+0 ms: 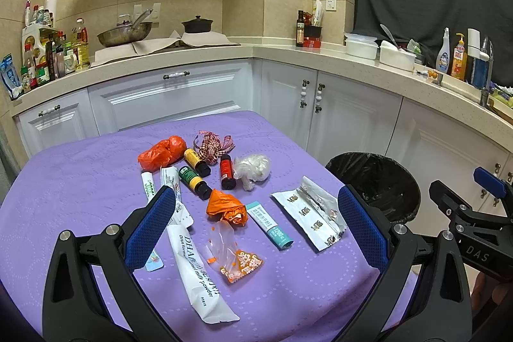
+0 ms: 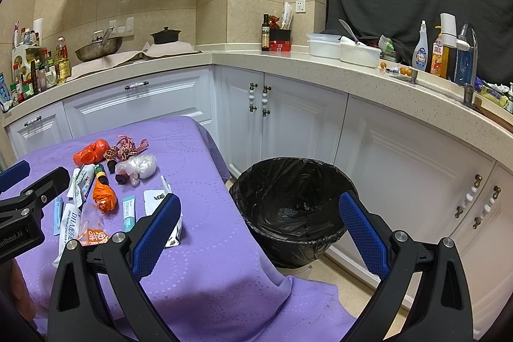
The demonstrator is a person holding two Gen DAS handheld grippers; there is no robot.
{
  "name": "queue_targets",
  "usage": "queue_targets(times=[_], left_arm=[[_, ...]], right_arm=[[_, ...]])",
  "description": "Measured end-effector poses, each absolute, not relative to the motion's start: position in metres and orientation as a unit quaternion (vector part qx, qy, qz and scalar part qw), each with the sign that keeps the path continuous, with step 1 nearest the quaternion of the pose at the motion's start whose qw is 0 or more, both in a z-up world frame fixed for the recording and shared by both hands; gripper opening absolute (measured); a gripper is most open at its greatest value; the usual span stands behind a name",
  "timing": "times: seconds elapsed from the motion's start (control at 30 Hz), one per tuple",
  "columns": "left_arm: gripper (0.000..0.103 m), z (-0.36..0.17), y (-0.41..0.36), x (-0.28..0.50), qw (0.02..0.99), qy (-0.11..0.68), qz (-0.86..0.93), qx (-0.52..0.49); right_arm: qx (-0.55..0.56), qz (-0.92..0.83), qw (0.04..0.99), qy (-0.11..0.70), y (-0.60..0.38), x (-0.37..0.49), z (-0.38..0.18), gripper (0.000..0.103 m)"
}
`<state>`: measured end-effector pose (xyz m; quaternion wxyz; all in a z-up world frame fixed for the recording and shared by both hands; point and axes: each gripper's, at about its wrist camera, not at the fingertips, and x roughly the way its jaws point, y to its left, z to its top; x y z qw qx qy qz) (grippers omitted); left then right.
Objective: Collect trash
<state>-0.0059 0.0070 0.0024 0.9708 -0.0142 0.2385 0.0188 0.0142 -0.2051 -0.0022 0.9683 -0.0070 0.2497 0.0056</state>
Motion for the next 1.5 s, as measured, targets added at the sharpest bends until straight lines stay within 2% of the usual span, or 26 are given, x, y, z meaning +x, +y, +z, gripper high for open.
queue_targets(times=[1.5], left_arm=[[0.099, 0.0024, 0.0115, -0.0064, 0.971, 0.240, 0.020, -0.014]], right_arm=[[-0.009, 0.006, 0.968, 0.250, -0.2054, 0.0137, -0.0005, 0.096]])
